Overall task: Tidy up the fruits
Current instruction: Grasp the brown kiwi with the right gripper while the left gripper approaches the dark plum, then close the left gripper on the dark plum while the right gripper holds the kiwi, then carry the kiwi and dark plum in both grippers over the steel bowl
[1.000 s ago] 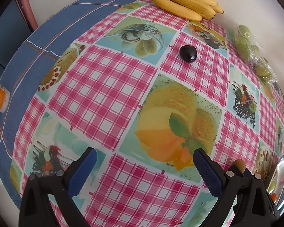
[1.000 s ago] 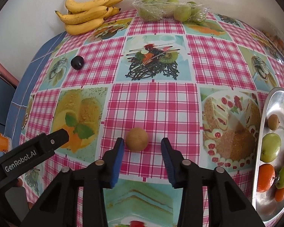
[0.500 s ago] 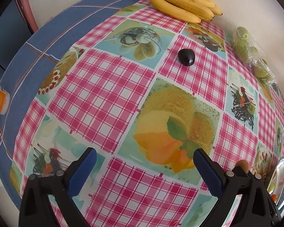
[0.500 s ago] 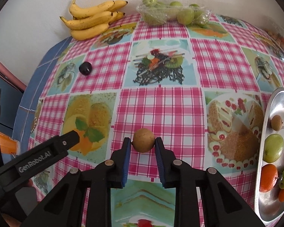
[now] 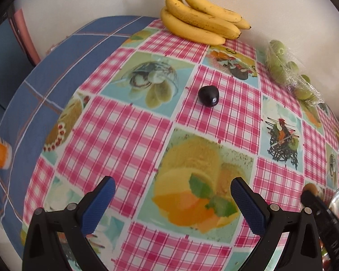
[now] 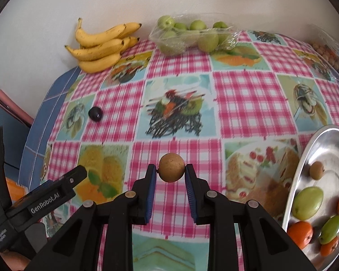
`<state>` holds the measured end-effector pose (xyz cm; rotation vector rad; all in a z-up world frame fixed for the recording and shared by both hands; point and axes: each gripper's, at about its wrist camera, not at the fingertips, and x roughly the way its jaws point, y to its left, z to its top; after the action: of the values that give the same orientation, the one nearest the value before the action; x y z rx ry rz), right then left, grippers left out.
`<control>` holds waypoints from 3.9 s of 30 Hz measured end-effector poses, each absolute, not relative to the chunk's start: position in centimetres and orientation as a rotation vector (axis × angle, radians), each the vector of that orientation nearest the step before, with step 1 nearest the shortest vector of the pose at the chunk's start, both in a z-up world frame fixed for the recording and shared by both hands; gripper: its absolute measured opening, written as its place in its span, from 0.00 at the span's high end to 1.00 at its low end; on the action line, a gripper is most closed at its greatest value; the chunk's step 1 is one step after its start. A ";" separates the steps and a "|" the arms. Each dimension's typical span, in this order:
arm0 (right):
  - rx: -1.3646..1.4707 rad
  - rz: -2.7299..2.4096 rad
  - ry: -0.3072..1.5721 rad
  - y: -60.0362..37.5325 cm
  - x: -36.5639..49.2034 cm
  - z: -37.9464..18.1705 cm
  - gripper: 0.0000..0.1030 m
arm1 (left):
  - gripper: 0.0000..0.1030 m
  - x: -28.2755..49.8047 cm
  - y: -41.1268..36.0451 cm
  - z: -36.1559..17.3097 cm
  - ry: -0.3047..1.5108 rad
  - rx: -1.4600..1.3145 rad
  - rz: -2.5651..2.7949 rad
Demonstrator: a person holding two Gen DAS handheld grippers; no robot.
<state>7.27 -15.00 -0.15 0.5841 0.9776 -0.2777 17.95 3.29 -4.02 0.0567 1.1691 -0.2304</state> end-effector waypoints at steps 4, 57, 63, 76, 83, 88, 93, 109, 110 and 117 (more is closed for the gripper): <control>0.592 -0.284 0.968 -16.1 7.6 0.0 0.74 | 0.00 18.8 2.4 -4.0 1.140 0.081 -0.255; 0.608 -0.293 0.987 -19.7 9.7 -1.4 0.74 | 0.71 24.5 -1.1 -2.1 1.189 0.010 -0.357; 0.624 -0.293 0.984 -19.9 7.9 -0.2 0.74 | 0.71 21.1 -0.7 -1.4 1.194 -0.019 -0.343; 0.611 -0.309 0.937 -19.7 2.3 4.1 0.74 | 0.71 13.5 -1.0 1.9 1.098 -0.042 -0.384; 0.606 -0.329 0.930 -19.3 -0.8 4.8 0.74 | 0.71 10.4 -1.4 3.4 1.048 -0.028 -0.418; 0.597 -0.343 0.936 -19.1 -2.5 5.0 0.74 | 0.71 8.5 -1.4 3.7 1.045 -0.032 -0.443; 0.586 -0.365 0.927 -19.1 -4.5 5.4 0.74 | 0.71 7.3 -1.3 4.3 1.040 -0.045 -0.455; 0.585 -0.390 0.967 -19.9 -7.6 4.2 0.74 | 0.71 4.5 -3.0 4.7 1.050 -0.068 -0.501; 0.592 -0.389 0.977 -20.1 -7.7 3.8 0.74 | 0.71 4.4 -3.3 4.6 1.054 -0.065 -0.503; 0.660 -0.449 1.021 -22.9 -9.3 1.6 0.74 | 0.71 2.5 -6.9 3.6 1.087 -0.032 -0.560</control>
<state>-9.28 -22.93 1.56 0.6602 1.0209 -0.4488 2.49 -6.86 3.61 -0.0318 1.0869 -0.5597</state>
